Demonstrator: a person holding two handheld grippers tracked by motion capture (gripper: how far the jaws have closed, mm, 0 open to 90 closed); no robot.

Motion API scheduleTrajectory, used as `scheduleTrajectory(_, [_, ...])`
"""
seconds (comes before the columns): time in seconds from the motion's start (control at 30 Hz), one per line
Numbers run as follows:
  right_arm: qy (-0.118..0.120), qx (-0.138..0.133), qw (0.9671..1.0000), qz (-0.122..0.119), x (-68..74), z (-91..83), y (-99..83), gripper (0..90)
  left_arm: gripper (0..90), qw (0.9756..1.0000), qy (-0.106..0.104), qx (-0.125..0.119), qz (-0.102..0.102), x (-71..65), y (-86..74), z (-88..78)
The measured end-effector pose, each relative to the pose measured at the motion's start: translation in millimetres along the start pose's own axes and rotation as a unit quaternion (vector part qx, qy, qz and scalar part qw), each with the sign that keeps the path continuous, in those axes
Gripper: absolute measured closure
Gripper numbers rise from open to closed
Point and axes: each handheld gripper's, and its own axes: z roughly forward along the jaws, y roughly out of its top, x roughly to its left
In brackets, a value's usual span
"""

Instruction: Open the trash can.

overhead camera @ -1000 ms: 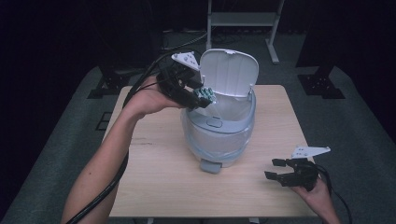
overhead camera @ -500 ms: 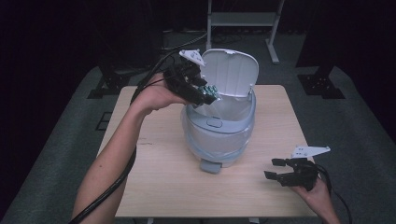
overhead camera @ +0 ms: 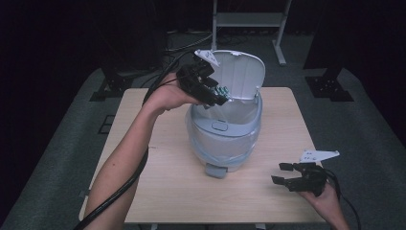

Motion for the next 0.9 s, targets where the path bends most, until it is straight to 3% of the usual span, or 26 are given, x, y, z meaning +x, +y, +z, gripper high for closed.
scheduleTrajectory(0.23, [0.003, 0.002, 1.0000, 0.002, -0.3, 0.3, -0.1, 31.0, 33.2, 1.0000, 0.001, -0.003, -0.006, 1.8, 0.4, 10.3])
scheduleTrajectory(0.37, [0.003, 0.005, 1.0000, 0.003, -0.9, 0.9, -0.8, 31.0, 28.2, 0.9999, 0.003, -0.011, -0.013, 4.1, -1.8, 12.0])
scheduleTrajectory(0.9, [0.005, 0.006, 1.0000, 0.002, -1.6, 5.1, 2.0, 31.0, 24.9, 0.9997, 0.002, -0.016, -0.017, 2.6, -14.6, -2.3])
